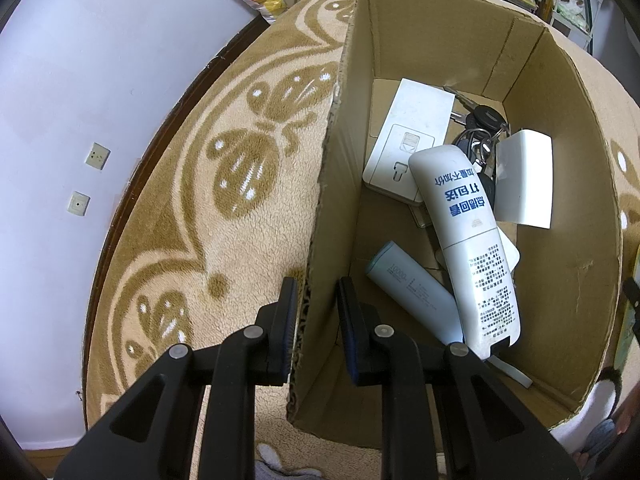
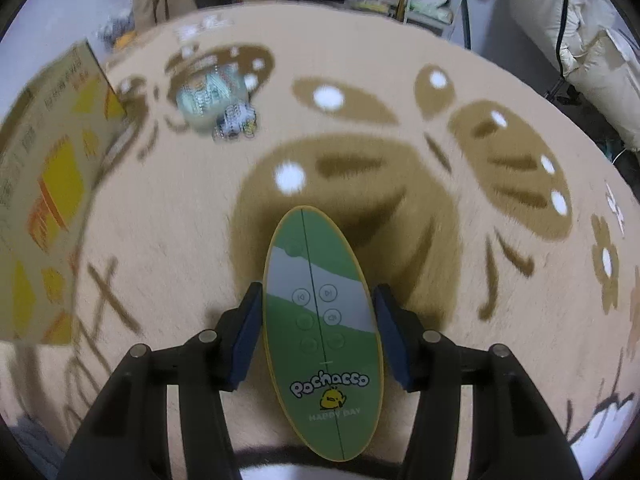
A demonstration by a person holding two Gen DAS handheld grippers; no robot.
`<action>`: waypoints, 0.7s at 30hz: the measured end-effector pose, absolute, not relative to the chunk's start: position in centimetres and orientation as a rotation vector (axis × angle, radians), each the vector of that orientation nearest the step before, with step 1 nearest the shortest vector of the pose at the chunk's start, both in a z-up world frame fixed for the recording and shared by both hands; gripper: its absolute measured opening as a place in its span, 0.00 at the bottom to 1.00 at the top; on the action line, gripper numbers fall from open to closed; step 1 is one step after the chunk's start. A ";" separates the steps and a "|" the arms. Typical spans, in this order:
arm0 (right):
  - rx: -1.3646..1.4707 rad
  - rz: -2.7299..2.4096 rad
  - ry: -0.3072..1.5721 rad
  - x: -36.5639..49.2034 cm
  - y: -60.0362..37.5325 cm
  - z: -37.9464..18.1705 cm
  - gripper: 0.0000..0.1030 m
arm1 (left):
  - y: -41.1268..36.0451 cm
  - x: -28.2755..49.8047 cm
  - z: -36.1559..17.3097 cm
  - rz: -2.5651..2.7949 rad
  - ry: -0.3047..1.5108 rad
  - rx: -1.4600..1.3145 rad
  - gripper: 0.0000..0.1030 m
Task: Organize rigid objects
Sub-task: 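Carry the Pochacco card over the box with the right tool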
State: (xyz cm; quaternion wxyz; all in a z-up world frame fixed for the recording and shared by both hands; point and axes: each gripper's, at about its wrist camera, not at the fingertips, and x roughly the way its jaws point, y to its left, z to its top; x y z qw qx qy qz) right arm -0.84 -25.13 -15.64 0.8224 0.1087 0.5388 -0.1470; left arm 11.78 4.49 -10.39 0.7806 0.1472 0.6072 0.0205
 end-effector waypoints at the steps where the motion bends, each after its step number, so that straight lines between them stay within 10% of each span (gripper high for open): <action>1: 0.245 -0.306 1.129 -0.8 -25.1 -15.4 0.57 | 4.5 11.8 -10.4 0.045 1.312 0.316 0.19; 21: 0.177 -0.179 0.974 4.3 -20.4 -9.5 0.57 | 4.8 12.1 -10.6 0.046 1.317 0.305 0.19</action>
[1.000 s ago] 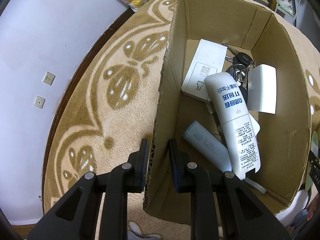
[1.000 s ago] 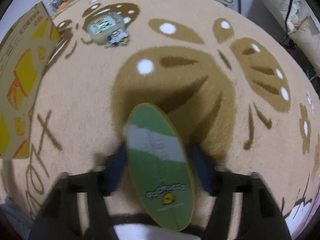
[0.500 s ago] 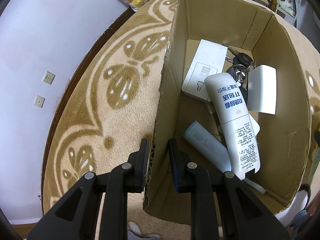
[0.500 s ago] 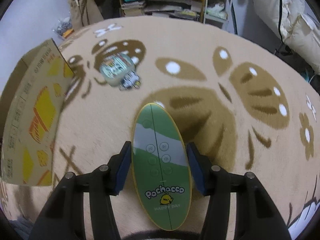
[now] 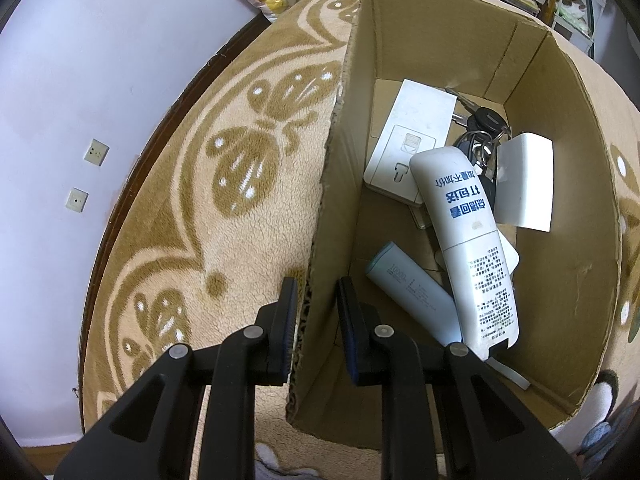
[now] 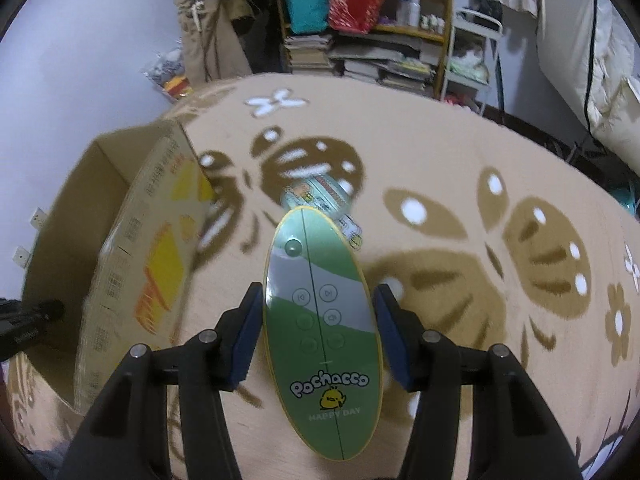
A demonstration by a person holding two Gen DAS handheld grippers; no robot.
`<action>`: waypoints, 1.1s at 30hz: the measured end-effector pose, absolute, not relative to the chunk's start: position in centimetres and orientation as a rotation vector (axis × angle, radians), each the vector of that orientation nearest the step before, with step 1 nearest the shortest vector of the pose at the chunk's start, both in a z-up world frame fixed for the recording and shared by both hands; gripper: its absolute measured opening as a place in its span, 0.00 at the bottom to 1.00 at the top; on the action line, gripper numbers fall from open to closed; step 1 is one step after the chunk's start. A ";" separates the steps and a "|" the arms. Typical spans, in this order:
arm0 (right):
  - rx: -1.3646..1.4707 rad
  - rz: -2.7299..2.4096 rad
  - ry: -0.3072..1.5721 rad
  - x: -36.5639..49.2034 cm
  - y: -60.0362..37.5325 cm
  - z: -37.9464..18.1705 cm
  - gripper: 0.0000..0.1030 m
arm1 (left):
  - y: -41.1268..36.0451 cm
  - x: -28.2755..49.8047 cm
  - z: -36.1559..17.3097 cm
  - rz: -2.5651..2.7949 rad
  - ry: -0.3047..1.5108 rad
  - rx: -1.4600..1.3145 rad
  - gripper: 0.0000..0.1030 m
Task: Organize rigid objects
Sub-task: 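Carry the Pochacco card over the box with the right tool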
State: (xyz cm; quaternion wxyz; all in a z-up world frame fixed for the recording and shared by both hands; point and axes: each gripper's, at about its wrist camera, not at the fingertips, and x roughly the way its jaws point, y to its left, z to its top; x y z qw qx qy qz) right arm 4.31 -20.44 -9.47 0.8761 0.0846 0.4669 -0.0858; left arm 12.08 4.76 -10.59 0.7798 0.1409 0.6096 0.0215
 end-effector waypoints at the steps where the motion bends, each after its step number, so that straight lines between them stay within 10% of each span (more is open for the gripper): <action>1: 0.167 -0.170 0.968 4.6 -19.9 -9.1 0.57 | 4.8 12.1 -10.6 0.047 1.317 0.304 0.19; 33: 0.310 0.073 0.867 11.9 -10.4 -4.0 0.57 | 4.7 12.0 -10.8 0.048 1.313 0.301 0.19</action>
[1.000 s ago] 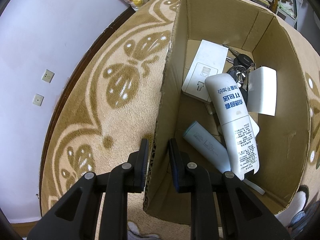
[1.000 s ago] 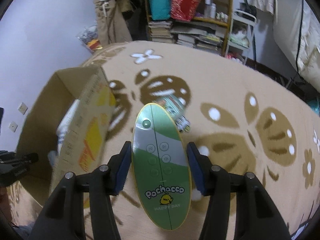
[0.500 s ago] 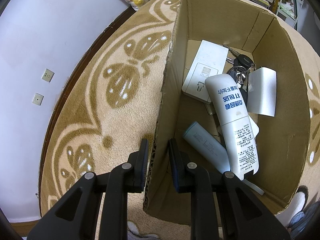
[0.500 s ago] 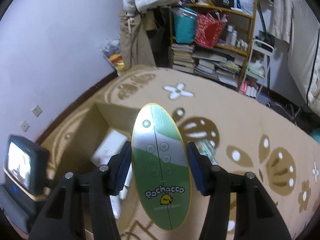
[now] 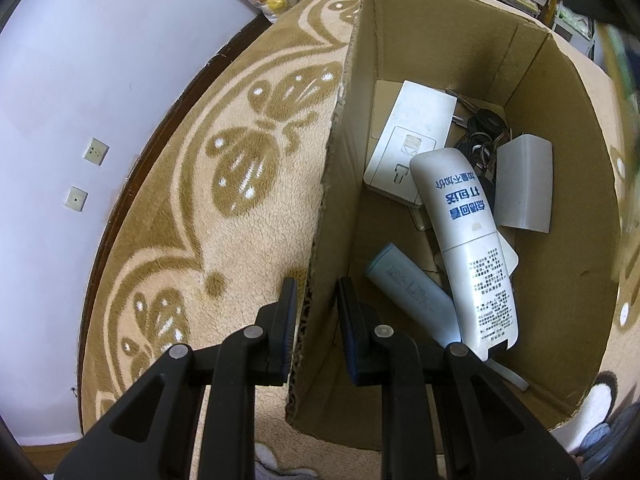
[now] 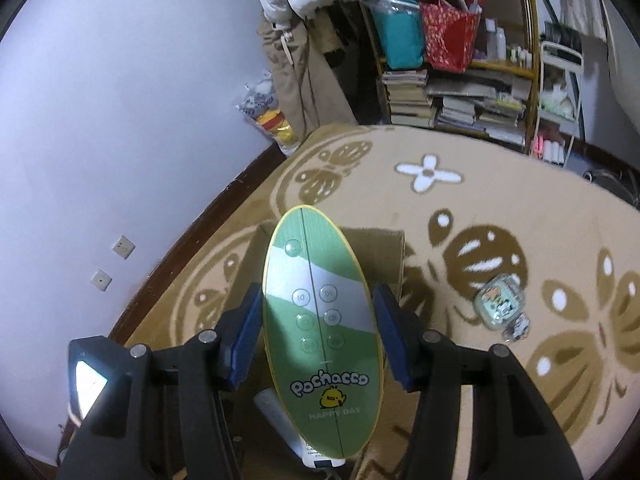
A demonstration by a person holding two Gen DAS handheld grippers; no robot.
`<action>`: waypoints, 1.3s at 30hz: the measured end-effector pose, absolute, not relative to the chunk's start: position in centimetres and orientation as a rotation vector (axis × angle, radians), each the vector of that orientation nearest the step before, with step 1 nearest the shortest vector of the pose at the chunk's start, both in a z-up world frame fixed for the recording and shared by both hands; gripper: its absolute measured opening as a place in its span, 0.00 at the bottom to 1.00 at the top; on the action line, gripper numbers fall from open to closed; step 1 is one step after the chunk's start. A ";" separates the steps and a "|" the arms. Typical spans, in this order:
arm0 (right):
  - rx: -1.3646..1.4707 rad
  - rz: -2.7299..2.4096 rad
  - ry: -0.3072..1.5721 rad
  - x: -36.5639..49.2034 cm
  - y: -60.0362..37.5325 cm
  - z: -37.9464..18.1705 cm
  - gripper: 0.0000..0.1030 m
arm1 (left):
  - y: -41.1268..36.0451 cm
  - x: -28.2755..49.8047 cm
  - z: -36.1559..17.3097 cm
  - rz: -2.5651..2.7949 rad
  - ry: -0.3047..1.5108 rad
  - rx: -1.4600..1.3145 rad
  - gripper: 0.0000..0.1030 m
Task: Organize rigid objects
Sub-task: 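Carry the Pochacco card over the box with the right tool, then open the right tool to drop the Pochacco card into the box, then move the right tool back to the green cartoon tin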
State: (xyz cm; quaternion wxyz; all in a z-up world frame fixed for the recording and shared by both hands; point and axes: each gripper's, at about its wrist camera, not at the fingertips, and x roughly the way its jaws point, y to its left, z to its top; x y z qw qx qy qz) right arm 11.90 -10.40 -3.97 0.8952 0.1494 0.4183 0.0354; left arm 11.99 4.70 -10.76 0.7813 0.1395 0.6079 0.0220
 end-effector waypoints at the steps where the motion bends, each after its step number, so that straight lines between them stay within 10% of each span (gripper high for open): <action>1: 0.310 0.070 0.874 12.0 -10.4 -4.3 0.57 | 4.7 12.0 -10.8 0.047 1.314 0.297 0.19; 39: 0.224 -0.056 0.790 13.8 -21.4 -8.4 0.79 | 4.5 12.3 -10.6 0.046 1.316 0.307 0.19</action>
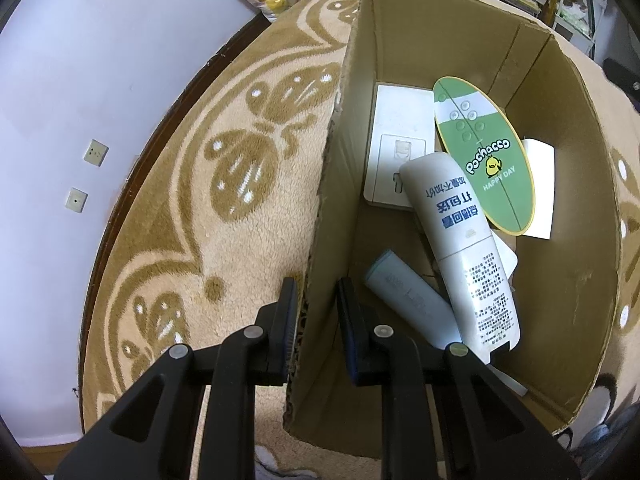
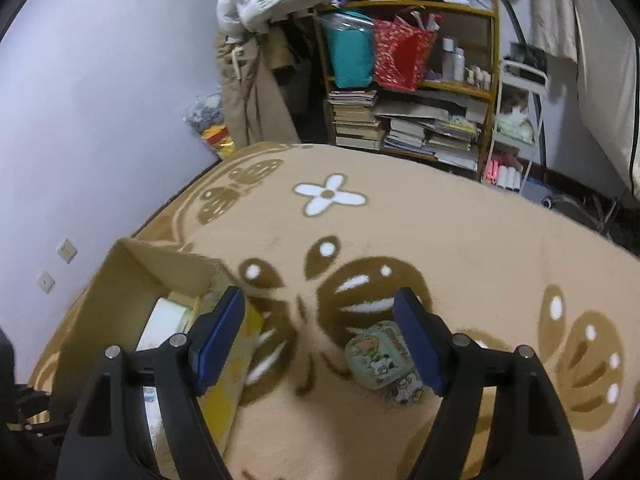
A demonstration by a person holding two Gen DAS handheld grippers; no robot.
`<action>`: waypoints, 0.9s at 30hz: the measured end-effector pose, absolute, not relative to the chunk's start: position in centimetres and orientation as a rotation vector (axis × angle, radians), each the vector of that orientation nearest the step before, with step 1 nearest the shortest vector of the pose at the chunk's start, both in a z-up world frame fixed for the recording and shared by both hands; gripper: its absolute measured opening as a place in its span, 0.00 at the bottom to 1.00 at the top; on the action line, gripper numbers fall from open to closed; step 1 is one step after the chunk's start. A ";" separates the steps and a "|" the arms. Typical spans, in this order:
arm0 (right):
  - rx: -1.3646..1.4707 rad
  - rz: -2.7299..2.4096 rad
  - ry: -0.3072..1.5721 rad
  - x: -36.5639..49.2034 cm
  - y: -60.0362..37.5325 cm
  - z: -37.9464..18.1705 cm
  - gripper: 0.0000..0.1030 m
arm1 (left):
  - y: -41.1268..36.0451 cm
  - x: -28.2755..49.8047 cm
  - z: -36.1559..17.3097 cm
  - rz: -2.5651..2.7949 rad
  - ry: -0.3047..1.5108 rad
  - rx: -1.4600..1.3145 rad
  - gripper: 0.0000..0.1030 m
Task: Organize rigid objects
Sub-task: 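Move the right tool back to the green cartoon tin, then close the right tool on the green cartoon tin and lift it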
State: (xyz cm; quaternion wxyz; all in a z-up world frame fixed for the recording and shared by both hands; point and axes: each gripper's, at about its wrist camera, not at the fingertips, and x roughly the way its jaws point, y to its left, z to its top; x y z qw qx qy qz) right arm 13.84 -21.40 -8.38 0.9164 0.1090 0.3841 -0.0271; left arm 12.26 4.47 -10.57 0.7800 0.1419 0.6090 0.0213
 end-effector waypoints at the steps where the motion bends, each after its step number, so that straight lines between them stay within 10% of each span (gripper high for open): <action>1: 0.242 -0.065 0.805 14.1 -22.0 -9.3 0.79 | 4.5 12.3 -10.6 0.046 1.316 0.306 0.19; 27: 0.223 -0.197 0.942 14.4 -23.7 -16.8 0.65 | 4.5 12.4 -10.6 0.043 1.311 0.311 0.19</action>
